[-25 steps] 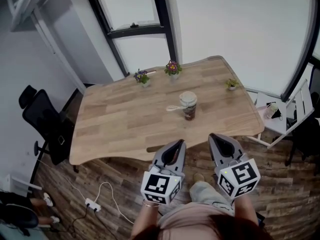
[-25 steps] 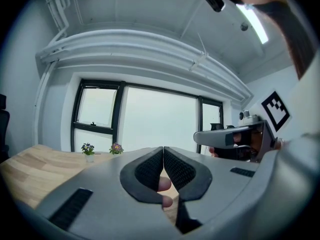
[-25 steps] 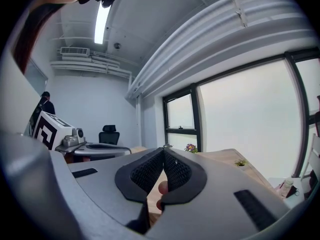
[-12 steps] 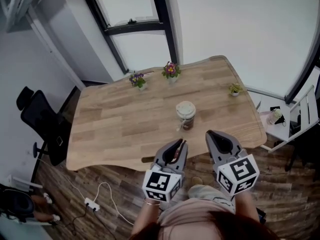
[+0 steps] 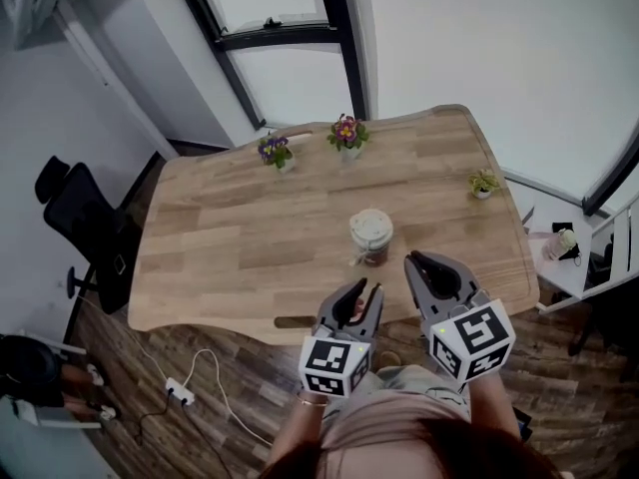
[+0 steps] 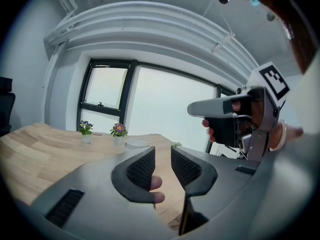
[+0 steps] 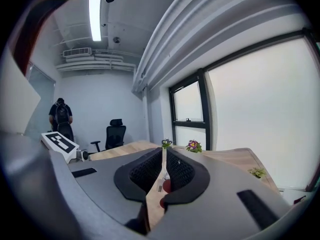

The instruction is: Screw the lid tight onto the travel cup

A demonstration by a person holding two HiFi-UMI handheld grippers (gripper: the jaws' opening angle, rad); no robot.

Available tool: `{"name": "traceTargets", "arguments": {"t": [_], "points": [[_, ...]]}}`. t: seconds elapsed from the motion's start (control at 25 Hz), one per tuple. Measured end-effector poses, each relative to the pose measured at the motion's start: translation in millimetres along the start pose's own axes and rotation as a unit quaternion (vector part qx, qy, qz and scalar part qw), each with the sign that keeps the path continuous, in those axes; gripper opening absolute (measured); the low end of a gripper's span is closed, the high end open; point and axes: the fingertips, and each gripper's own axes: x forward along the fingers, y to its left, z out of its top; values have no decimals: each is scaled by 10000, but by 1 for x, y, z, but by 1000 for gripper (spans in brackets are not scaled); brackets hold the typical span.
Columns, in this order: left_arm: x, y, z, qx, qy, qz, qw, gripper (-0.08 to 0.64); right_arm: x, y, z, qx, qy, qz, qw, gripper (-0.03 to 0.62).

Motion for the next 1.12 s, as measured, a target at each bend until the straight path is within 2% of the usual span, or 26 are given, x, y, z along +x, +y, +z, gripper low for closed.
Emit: {"name": "traceTargets", "arguments": {"t": [0.2, 0.52, 0.84, 1.12], "points": [[22, 5, -29, -146, 195, 176, 9995, 115, 18, -9, -11, -39, 134, 163, 9998, 8], [52, 7, -76, -317, 559, 177, 9978, 149, 41, -17, -31, -68, 429, 191, 9989, 37], [81, 22, -97, -383, 690, 186, 9967, 164, 66, -29, -50, -58, 627, 40, 9980, 40], [103, 41, -112, -434, 802, 378, 9951, 211, 85, -33, -65, -170, 820, 90, 9964, 85]]}}
